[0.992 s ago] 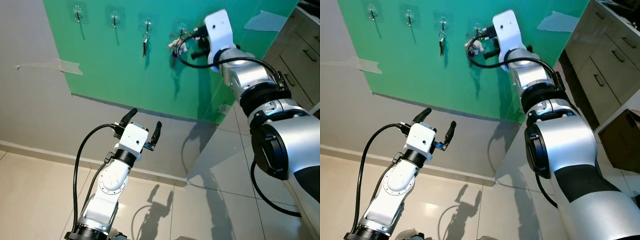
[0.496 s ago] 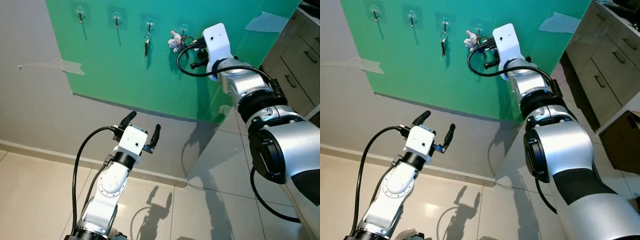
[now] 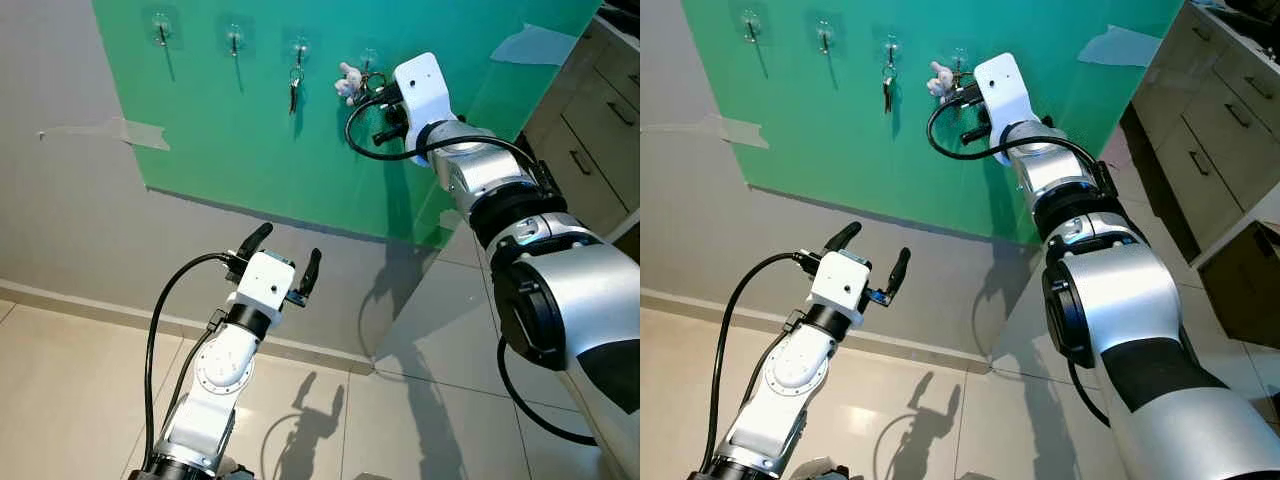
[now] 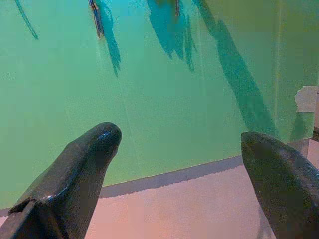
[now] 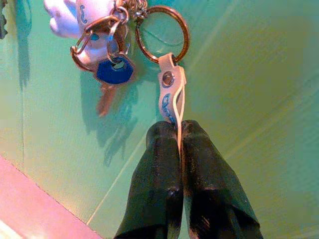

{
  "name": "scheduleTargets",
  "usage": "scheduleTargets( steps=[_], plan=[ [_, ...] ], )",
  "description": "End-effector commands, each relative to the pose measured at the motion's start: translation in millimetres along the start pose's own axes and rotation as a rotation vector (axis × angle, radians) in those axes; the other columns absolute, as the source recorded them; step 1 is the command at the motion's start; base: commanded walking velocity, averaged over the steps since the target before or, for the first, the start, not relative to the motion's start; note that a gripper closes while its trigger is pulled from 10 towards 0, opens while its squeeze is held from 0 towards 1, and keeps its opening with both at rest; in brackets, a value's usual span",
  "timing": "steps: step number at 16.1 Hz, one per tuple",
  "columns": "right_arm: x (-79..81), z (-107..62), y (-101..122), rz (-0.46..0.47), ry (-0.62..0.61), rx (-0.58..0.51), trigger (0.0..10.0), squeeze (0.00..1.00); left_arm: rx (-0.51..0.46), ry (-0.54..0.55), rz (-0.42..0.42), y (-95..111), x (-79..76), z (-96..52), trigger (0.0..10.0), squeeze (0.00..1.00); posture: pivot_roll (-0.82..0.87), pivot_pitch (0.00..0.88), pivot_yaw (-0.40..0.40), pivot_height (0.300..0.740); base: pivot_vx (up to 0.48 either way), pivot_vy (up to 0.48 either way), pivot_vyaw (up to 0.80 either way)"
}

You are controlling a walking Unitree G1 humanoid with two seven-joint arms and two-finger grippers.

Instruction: Hang keys on a hook

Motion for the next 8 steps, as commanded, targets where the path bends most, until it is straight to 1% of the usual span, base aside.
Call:
scheduleTargets(
  steps=[1, 2, 3, 5, 8],
  plan=[
    [-7.0, -1.0, -10.3, -0.012, -0.019, 0.019, 10.0, 0.00, -0.015, -0.005, 0.004, 6.3, -2.7, 2.4, 10.0, 0.00, 0.03, 0.000, -0.145, 0.740, 0.000, 0.000, 0.00],
    [-6.8, -1.0, -10.9, -0.011, -0.018, 0.021, 10.0, 0.00, -0.015, -0.004, 0.003, 6.3, -2.6, 2.5, 10.0, 0.00, 0.03, 0.000, -0.145, 0.740, 0.000, 0.000, 0.00],
    [-5.8, -0.9, -13.1, -0.001, -0.011, 0.027, 10.0, 1.00, -0.014, -0.004, 0.003, 6.2, -2.8, 2.0, 10.0, 0.00, 0.03, 0.000, -0.146, 0.740, 0.000, 0.000, 0.00],
    [-3.3, -0.7, -17.2, 0.000, 0.006, 0.039, 10.0, 1.00, -0.013, -0.004, 0.001, 6.0, -3.4, 0.9, 10.0, 0.00, 0.03, 0.000, -0.146, 0.740, 0.000, 0.000, 0.00],
    [-3.8, -0.7, -18.5, -0.002, -0.001, 0.042, 10.0, 1.00, -0.012, -0.004, 0.001, 6.2, -3.5, 0.4, 10.0, 0.00, 0.03, 0.000, -0.147, 0.740, 0.000, 0.000, 0.00]
  ],
)
Point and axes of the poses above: a point about 5 cm out from each wrist's last joint towards the gripper, its own z axis pointing out of the wrist towards the gripper, its own y axis along the axis of the wrist's last joint, x = y × z, the point moved 5 cm from there along z, pointing out of the wrist towards the gripper, and after that the axes turned 14 degrees about z, right-handed, at the moved point
